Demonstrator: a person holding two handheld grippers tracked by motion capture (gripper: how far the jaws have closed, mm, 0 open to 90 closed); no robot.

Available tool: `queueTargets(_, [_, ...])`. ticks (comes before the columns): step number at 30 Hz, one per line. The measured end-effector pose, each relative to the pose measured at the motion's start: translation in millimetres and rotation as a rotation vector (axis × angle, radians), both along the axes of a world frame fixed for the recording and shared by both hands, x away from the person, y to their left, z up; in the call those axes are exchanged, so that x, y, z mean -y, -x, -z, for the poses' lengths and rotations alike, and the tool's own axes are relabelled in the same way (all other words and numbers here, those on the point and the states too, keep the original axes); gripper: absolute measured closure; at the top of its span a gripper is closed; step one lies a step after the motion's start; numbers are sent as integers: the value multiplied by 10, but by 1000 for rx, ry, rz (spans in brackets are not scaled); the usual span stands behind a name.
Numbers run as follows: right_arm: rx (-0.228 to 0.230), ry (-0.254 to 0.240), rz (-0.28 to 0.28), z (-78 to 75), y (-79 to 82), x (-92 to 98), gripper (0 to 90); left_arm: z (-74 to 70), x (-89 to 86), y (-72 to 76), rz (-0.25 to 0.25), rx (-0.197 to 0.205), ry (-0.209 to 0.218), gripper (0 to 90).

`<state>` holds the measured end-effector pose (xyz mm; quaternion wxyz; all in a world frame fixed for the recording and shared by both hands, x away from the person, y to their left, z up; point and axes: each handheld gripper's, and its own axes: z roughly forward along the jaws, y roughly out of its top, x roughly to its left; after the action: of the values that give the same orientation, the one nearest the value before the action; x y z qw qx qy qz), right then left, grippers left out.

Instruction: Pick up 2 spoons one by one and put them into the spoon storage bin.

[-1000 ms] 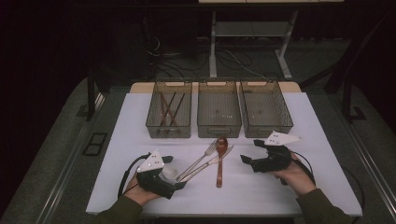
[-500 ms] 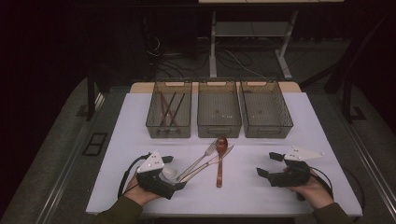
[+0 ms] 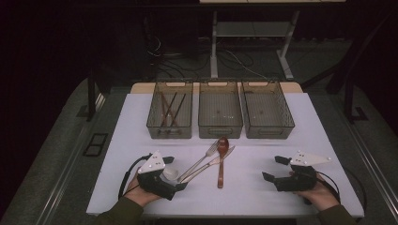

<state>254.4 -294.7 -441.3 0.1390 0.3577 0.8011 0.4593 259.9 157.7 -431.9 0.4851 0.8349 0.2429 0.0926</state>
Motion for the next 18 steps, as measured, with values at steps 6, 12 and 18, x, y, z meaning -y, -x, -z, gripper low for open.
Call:
queueTargets(6, [-5, -2, -1, -4, -6, -7, 179, -15, -9, -28, -10, 0, -8, 0])
queueTargets(12, [-14, 8, 19, 6, -13, -5, 178, -53, -48, -104, -42, 7, 0, 38])
queueTargets(18, [-15, 7, 17, 5, -15, -15, 179, -73, -100, -217, -71, 8, -24, 112])
